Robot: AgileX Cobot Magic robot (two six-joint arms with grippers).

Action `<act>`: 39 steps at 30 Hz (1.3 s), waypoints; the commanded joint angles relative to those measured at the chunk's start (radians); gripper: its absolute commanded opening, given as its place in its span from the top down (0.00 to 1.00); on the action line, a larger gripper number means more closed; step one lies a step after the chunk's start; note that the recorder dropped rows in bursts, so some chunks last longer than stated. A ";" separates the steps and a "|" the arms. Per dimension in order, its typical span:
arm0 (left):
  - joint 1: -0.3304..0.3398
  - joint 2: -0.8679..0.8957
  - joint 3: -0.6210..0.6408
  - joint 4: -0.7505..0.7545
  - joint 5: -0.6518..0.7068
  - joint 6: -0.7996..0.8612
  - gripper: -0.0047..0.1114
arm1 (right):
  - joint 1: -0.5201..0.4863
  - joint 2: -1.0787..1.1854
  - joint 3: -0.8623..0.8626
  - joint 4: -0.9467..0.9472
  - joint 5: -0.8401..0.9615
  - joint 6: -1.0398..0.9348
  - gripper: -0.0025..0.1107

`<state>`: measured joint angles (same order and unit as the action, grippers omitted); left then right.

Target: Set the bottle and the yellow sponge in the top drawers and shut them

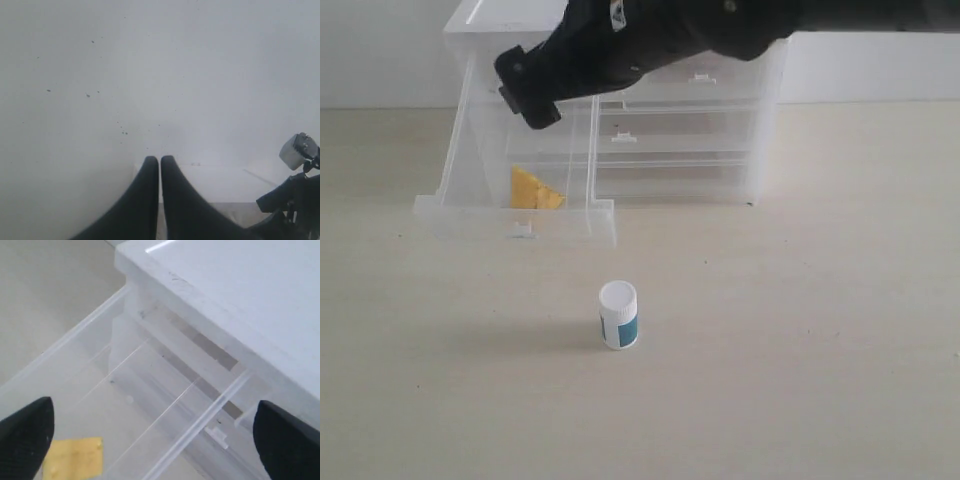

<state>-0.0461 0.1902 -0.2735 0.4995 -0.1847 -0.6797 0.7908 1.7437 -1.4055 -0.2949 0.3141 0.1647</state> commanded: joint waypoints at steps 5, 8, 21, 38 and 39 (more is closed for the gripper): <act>0.002 -0.003 0.004 -0.003 -0.001 -0.004 0.93 | 0.083 0.040 -0.114 0.264 0.284 -0.304 0.05; 0.002 -0.003 0.004 -0.003 0.002 -0.004 0.93 | 0.089 0.093 -0.173 0.304 0.316 -0.336 0.05; 0.002 -0.003 0.004 -0.003 0.004 -0.004 0.93 | 0.084 0.251 -0.274 0.173 0.355 -0.334 0.89; 0.002 -0.003 0.012 -0.003 -0.005 -0.002 0.93 | 0.036 0.142 -0.028 0.117 -0.341 -0.062 0.97; 0.002 -0.003 0.012 -0.003 -0.008 -0.002 0.93 | 0.036 0.142 0.026 0.117 -0.437 -0.068 0.97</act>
<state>-0.0461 0.1902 -0.2674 0.4995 -0.1847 -0.6797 0.8387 1.8820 -1.5108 -0.1579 0.1090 0.0728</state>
